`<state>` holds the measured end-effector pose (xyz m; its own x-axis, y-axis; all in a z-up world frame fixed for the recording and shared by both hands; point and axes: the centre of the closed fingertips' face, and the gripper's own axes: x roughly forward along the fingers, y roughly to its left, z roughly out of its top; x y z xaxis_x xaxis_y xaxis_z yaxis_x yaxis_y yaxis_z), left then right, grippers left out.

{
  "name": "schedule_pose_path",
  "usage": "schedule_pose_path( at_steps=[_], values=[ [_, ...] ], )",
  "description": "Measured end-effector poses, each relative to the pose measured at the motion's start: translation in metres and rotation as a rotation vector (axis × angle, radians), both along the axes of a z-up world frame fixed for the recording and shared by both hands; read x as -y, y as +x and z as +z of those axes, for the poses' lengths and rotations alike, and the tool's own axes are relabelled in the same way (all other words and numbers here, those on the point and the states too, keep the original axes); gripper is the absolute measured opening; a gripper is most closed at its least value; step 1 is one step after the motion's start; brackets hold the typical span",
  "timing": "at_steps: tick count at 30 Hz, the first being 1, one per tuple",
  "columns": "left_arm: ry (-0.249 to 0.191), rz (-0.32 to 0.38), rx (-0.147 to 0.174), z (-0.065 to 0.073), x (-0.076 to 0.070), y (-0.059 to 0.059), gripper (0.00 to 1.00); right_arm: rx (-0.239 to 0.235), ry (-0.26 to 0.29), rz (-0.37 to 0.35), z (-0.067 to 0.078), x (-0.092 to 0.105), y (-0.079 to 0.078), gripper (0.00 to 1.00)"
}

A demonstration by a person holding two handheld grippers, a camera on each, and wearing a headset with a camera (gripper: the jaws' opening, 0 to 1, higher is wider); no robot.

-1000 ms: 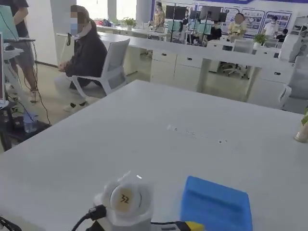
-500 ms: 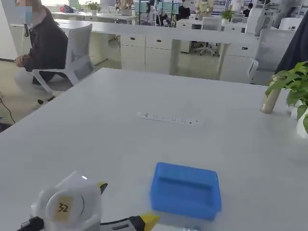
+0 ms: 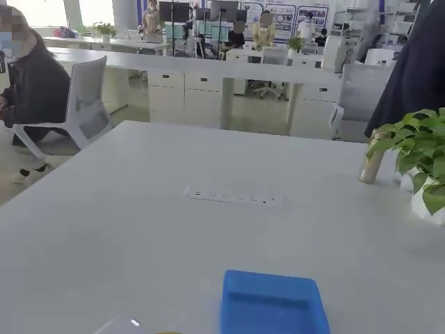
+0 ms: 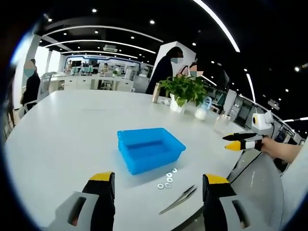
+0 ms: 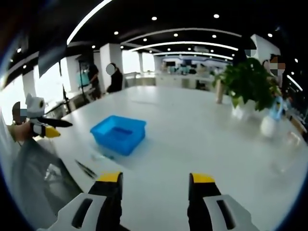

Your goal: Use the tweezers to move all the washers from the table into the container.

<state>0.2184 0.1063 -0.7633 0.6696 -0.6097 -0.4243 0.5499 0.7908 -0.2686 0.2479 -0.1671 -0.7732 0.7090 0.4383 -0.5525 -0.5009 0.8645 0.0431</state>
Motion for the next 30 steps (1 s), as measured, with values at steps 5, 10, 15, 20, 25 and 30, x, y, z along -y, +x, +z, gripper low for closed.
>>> schedule_pose_path(
  at_steps=[5, 10, 15, 20, 25, 30],
  values=[
    [-0.036, -0.112, -0.045, -0.003, 0.012, -0.01, 0.62, 0.003, -0.143, 0.09, 0.013, -0.035, -0.006, 0.46],
    [-0.022, -0.197, -0.052, -0.007, 0.014, -0.012, 0.51, 0.018, -0.144, 0.235, 0.007, -0.085, -0.007, 0.41],
    [0.012, -0.268, -0.077, -0.017, 0.015, -0.016, 0.46, -0.009, -0.155, 0.323, -0.006, -0.115, -0.006, 0.38],
    [0.097, -0.344, -0.08, -0.027, 0.015, -0.023, 0.41, -0.043, -0.095, 0.344, -0.014, -0.13, -0.006, 0.36],
    [0.142, -0.408, -0.084, -0.035, 0.019, -0.026, 0.34, -0.073, -0.098, 0.375, -0.024, -0.14, -0.01, 0.34],
    [0.204, -0.482, -0.091, -0.044, 0.021, -0.029, 0.27, -0.109, -0.103, 0.424, -0.037, -0.152, -0.019, 0.34]
  ],
)
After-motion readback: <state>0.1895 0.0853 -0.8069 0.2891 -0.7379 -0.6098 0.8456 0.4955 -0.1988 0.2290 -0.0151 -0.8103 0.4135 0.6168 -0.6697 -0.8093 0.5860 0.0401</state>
